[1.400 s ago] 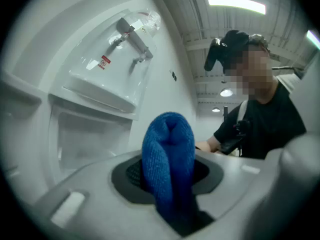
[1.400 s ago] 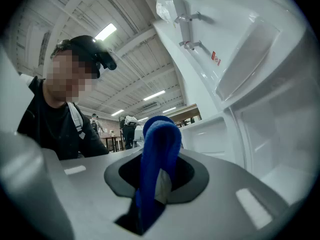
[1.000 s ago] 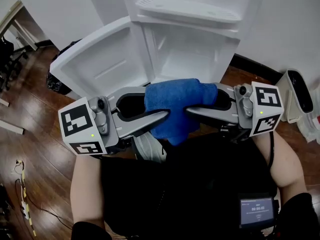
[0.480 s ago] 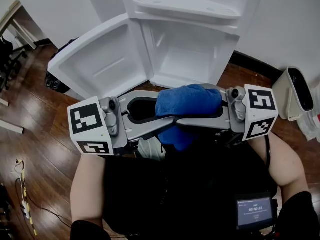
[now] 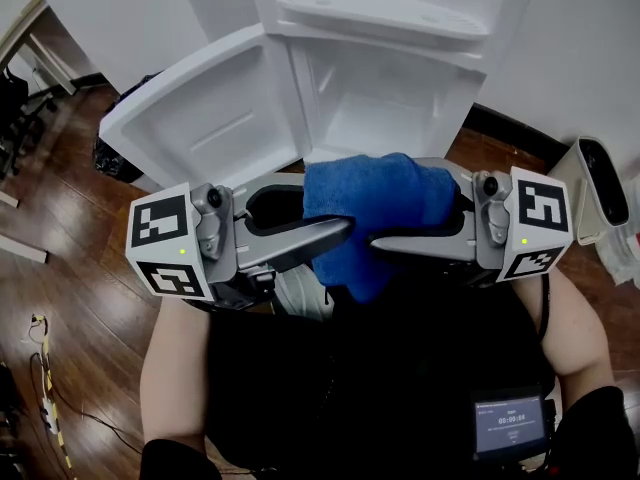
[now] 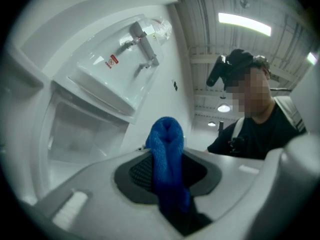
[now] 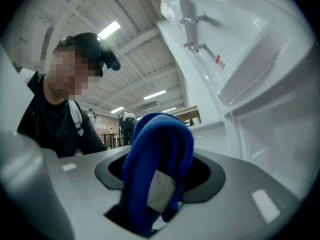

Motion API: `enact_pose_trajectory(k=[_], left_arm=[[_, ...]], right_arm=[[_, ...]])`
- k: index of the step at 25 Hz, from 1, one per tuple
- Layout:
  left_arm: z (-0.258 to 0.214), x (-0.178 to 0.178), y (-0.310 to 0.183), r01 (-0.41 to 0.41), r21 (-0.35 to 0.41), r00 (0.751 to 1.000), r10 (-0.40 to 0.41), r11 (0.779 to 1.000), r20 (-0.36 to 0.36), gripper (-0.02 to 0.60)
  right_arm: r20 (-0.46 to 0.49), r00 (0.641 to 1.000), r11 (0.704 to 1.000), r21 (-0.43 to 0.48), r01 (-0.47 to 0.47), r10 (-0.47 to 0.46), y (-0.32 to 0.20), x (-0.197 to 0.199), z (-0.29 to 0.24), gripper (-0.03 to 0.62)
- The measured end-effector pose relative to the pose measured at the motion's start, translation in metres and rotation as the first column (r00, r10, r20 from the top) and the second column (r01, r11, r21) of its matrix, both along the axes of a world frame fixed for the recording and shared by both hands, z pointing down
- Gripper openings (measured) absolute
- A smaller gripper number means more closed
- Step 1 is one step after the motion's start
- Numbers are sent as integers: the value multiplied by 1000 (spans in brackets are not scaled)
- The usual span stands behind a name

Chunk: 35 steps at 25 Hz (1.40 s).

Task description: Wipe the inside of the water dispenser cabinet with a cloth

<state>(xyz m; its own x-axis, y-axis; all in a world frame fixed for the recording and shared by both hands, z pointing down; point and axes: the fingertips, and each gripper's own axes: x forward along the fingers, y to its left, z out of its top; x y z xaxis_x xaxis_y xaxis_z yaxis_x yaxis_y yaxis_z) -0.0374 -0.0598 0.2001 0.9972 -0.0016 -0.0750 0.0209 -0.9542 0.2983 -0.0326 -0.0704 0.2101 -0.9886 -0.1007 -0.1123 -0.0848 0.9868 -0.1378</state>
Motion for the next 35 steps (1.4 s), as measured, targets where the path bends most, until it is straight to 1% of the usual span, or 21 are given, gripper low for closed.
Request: enact_pose_trajectory(k=[1, 3, 4, 6, 8, 9, 12, 15, 18, 21, 22, 23, 24, 26, 28, 30, 31, 32, 33, 34, 35], left_arm=[[-2, -2, -1, 1, -11, 1000, -2, 1000, -12, 106], [-2, -3, -4, -2, -45, 1000, 0, 999, -27, 106], [-2, -3, -5, -2, -59, 1000, 1, 998, -31, 106], [-2, -5, -7, 5, -58, 1000, -7, 998, -24, 106], [-1, -6, -7, 24, -26, 1000, -24, 999, 2, 107], [0, -7, -8, 31, -13, 999, -31, 999, 15, 109], [4, -5, -8, 33, 6, 999, -33, 999, 39, 109], [6, -4, -6, 34, 32, 998, -36, 999, 60, 109], [6, -4, -5, 37, 63, 996, -42, 997, 74, 107], [9, -5, -6, 52, 114, 991, -65, 992, 116, 107], [11, -6, -7, 58, 129, 988, -75, 990, 133, 107], [13, -6, -8, 65, 142, 985, -86, 988, 148, 107], [15, -7, -9, 71, 156, 983, -96, 985, 159, 107], [14, -10, -11, 87, 184, 978, -119, 979, 171, 115], [10, -18, -15, 107, 222, 973, -148, 969, 176, 141], [3, -32, -19, 136, 265, 967, -186, 954, 173, 202], [-3, -41, -22, 165, 284, 961, -218, 945, 167, 257], [-10, -51, -26, 215, 299, 950, -270, 930, 155, 297], [-18, -64, -31, 290, 313, 928, -345, 905, 138, 304], [-25, -79, -37, 385, 324, 889, -442, 864, 122, 302], [-31, -97, -44, 491, 337, 827, -551, 803, 108, 298]], right_arm=[[-26, 999, 998, 63, -26, 27, 0, 0, -1, 261], [-75, 993, 977, 200, -73, 90, 3, -2, -3, 269], [-90, 989, 966, 242, -91, 116, 6, -2, -4, 237], [-102, 984, 957, 266, -113, 145, 9, -2, -4, 155], [-91, 986, 958, 266, -111, 140, 6, -3, -5, 112], [-83, 988, 963, 246, -105, 129, 4, -3, -4, 110], [-63, 994, 989, 124, -85, 93, 1, -4, 2, 126], [-50, 997, 997, 34, -62, 64, -1, -6, 7, 148], [-12, 1000, 996, -89, -25, 24, -4, -4, 9, 148], [39, 999, 971, -235, 37, -29, -6, -5, 12, 176], [38, 999, 968, -250, 39, -31, -7, -6, 14, 175], [26, 999, 969, -246, 28, -22, -9, -7, 15, 136], [12, 1000, 972, -233, 12, -9, -11, -7, 16, 118], [0, 1000, 977, -214, -16, 16, -14, -7, 15, 106], [4, 999, 978, -206, -43, 45, -20, -8, 11, 103], [-7, 994, 975, -194, -112, 112, -33, -6, 8, 101], [-24, 986, 968, -186, -167, 165, -43, -3, 7, 100], [-44, 973, 957, -179, -229, 225, -54, 0, 5, 100], [-63, 957, 941, -171, -291, 285, -66, 3, 3, 100], [-79, 938, 924, -161, -347, 339, -77, 5, -1, 100], [-93, 917, 906, -143, -399, 389, -87, 6, -6, 100]])
